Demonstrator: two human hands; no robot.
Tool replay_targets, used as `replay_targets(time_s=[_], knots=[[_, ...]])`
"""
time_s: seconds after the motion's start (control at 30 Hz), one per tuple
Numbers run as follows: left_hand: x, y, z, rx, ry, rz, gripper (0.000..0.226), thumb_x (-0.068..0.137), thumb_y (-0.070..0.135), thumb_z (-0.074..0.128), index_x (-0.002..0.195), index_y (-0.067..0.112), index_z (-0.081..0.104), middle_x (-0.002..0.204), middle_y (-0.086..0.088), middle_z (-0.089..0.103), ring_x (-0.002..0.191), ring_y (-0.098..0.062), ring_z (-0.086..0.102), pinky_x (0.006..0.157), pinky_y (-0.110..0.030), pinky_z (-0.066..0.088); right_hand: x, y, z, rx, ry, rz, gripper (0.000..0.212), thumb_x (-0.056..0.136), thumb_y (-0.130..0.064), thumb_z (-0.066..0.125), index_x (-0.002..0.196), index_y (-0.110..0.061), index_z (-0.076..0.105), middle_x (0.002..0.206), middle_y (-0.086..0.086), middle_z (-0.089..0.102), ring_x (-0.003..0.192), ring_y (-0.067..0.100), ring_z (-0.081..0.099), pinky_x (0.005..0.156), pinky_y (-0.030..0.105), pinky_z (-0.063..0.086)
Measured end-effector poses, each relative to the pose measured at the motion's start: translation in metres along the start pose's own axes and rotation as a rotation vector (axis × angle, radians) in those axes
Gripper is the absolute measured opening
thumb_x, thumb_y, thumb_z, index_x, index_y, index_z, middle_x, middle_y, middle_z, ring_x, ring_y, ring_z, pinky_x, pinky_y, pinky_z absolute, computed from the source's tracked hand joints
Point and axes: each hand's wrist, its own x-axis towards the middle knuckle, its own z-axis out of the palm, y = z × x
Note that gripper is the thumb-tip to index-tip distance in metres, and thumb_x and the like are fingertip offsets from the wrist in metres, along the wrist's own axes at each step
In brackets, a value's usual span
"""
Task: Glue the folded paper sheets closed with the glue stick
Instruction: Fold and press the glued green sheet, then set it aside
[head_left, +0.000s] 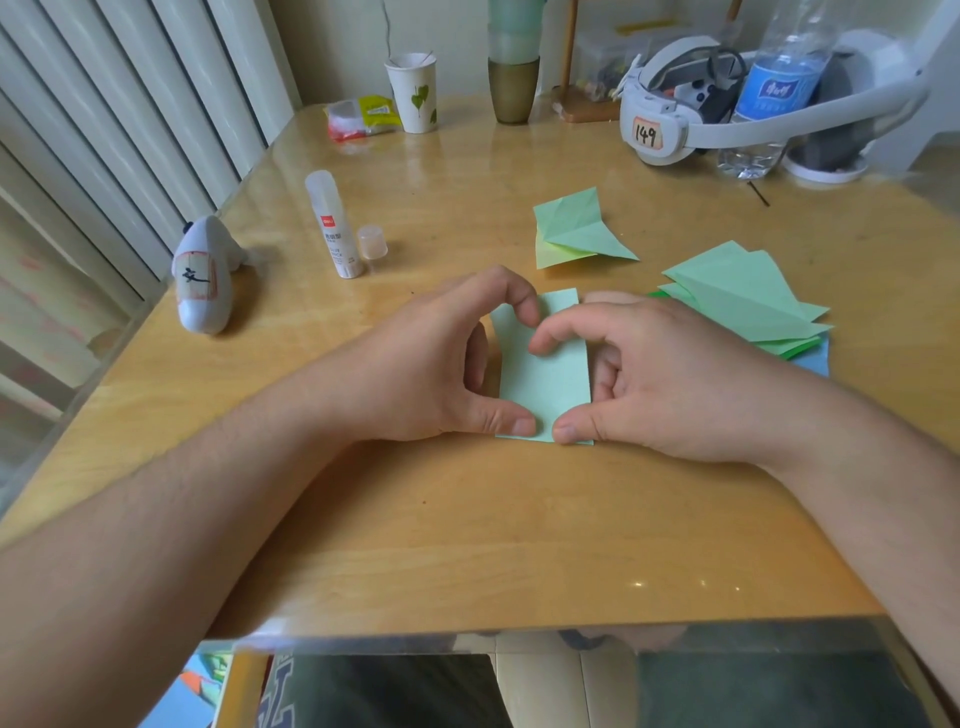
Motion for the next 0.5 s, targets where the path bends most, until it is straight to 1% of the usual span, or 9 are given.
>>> replay_targets(time_s=[0.07, 0.13, 0.2, 0.27, 0.33, 0.37, 0.43, 0.5], knots=[[0.0003, -0.0014, 0.0004, 0.001, 0.011, -0.001, 0.068, 0.068, 0.026, 0.099, 0.115, 0.032, 0.051, 0.076, 0.039, 0.056, 0.057, -0.001, 0.052, 0.056, -0.008, 0.037, 0.0008, -0.0001, 0.0002, -0.016, -0.004, 0.0, 0.059, 0.067, -0.037, 0.096, 0.116, -0.045, 0.065, 0.101, -0.024, 0.053, 0.073, 0.002, 0.066, 0.067, 0.019, 0.044], [0.0001, -0.0022, 0.0013, -0.004, 0.021, -0.002, 0.067, 0.067, 0.026, 0.1, 0.113, 0.033, 0.052, 0.074, 0.025, 0.057, 0.057, -0.001, 0.053, 0.056, -0.008, 0.037, 0.0014, 0.0006, -0.0004, -0.039, -0.009, 0.002, 0.056, 0.068, -0.037, 0.095, 0.114, -0.046, 0.065, 0.097, -0.033, 0.05, 0.07, 0.002, 0.063, 0.064, 0.02, 0.04], [-0.0002, -0.0022, 0.0016, -0.001, 0.026, 0.007, 0.065, 0.067, 0.026, 0.1, 0.11, 0.035, 0.053, 0.073, 0.019, 0.053, 0.058, -0.002, 0.054, 0.057, -0.008, 0.038, 0.0013, 0.0015, -0.0025, -0.059, -0.013, 0.003, 0.054, 0.069, -0.037, 0.095, 0.113, -0.047, 0.065, 0.092, -0.034, 0.049, 0.069, 0.002, 0.058, 0.064, 0.022, 0.039], [0.0007, -0.0029, 0.0008, 0.02, 0.028, 0.022, 0.062, 0.066, 0.03, 0.1, 0.107, 0.039, 0.054, 0.083, 0.017, 0.053, 0.062, -0.004, 0.057, 0.059, -0.009, 0.04, 0.0005, 0.0024, -0.0051, -0.066, -0.029, 0.006, 0.053, 0.069, -0.035, 0.095, 0.112, -0.047, 0.066, 0.091, -0.034, 0.049, 0.067, 0.002, 0.055, 0.061, 0.021, 0.04], [0.0017, -0.0052, -0.0001, 0.039, 0.023, 0.036, 0.059, 0.066, 0.035, 0.099, 0.105, 0.043, 0.056, 0.099, 0.013, 0.053, 0.068, -0.007, 0.059, 0.063, -0.011, 0.043, -0.0008, 0.0026, -0.0069, -0.054, -0.051, -0.002, 0.052, 0.07, -0.031, 0.095, 0.11, -0.047, 0.066, 0.089, -0.036, 0.05, 0.064, 0.003, 0.052, 0.061, 0.021, 0.043], [0.002, -0.0062, -0.0004, 0.043, 0.021, 0.041, 0.057, 0.066, 0.036, 0.099, 0.104, 0.043, 0.057, 0.103, 0.011, 0.053, 0.07, -0.008, 0.06, 0.064, -0.012, 0.044, -0.0014, 0.0027, -0.0075, -0.048, -0.056, -0.009, 0.052, 0.07, -0.029, 0.095, 0.108, -0.047, 0.066, 0.088, -0.038, 0.05, 0.064, 0.003, 0.051, 0.061, 0.02, 0.043], [0.0021, -0.0061, -0.0002, 0.04, 0.019, 0.038, 0.058, 0.066, 0.034, 0.099, 0.105, 0.043, 0.057, 0.101, 0.017, 0.055, 0.069, -0.007, 0.058, 0.064, -0.011, 0.043, -0.0029, 0.0021, -0.0086, -0.05, -0.057, -0.013, 0.058, 0.07, -0.028, 0.095, 0.11, -0.048, 0.06, 0.083, -0.043, 0.051, 0.065, -0.001, 0.049, 0.06, 0.017, 0.04], [0.0019, -0.0055, 0.0004, 0.016, 0.018, 0.023, 0.066, 0.068, 0.029, 0.099, 0.114, 0.04, 0.053, 0.086, 0.024, 0.059, 0.062, -0.005, 0.054, 0.06, -0.011, 0.04, -0.0048, 0.0001, -0.0094, -0.054, -0.043, -0.011, 0.071, 0.068, -0.027, 0.096, 0.116, -0.051, 0.05, 0.08, -0.048, 0.05, 0.065, -0.004, 0.049, 0.061, 0.015, 0.04]])
